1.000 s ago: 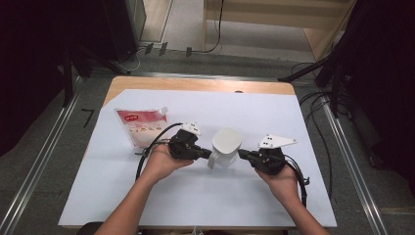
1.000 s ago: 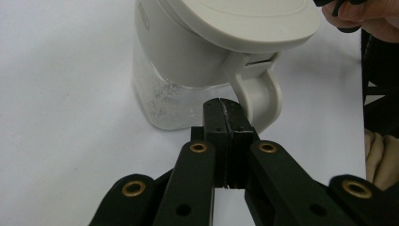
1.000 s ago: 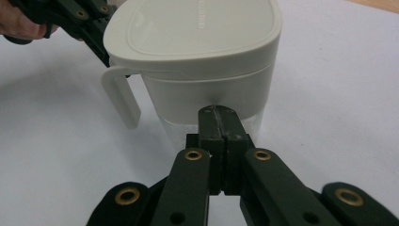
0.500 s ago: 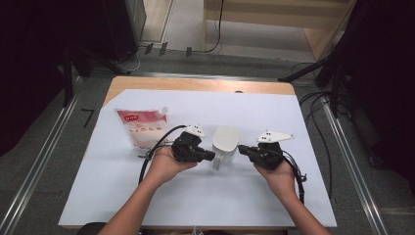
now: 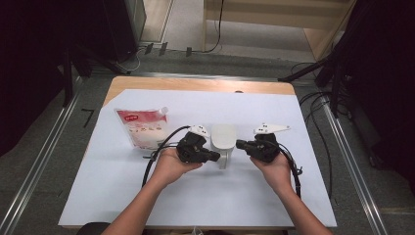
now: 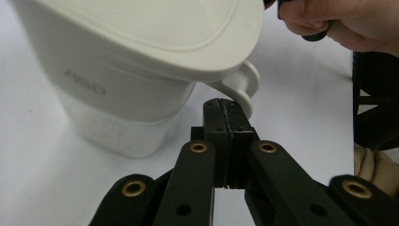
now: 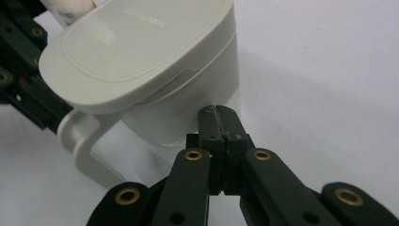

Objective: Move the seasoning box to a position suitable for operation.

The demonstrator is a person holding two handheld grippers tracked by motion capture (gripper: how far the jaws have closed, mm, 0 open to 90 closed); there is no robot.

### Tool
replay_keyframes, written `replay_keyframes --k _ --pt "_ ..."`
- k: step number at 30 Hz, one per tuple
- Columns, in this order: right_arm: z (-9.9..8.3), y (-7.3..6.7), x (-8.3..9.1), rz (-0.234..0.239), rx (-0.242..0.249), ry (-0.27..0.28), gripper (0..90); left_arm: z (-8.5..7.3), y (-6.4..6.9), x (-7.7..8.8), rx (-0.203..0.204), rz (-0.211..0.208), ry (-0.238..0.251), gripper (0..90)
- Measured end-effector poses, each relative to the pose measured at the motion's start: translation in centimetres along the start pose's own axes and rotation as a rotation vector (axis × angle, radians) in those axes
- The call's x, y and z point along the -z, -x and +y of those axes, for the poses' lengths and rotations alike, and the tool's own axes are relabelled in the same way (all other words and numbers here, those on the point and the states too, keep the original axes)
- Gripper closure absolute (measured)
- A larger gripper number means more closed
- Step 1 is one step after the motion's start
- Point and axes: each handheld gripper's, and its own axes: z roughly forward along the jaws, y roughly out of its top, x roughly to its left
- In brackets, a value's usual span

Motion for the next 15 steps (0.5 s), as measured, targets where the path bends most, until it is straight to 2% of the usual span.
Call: replay_keyframes --k 2,3,6,11,14,15 --pt "0.1 0.1 -0.2 0.008 -0.013 0.004 90.0 0.2 0.2 -0.2 -0.003 0.007 -0.005 90.0" --pt "0.3 0.2 -0.4 0.004 0.005 0.007 90.0 0.3 0.4 -0.6 -0.002 0.012 0.002 90.0" --pt "0.6 0.3 -0.5 0.008 0.008 -0.006 90.0 0.5 0.5 -0.8 -0.018 0.017 -0.005 90.0" --pt "0.8 0.5 -0.8 0.014 0.011 -0.001 90.0 0.6 0.5 -2.0 0.006 0.012 0.005 90.0" --pt "0.8 0.6 -0.7 0.018 0.016 -0.001 90.0 0.5 0.3 -1.6 -0.002 0.001 0.006 90.0" --pt "0.8 0.5 -0.5 0.012 0.015 0.003 90.0 0.5 0.2 -1.3 0.007 -0.005 0.018 90.0"
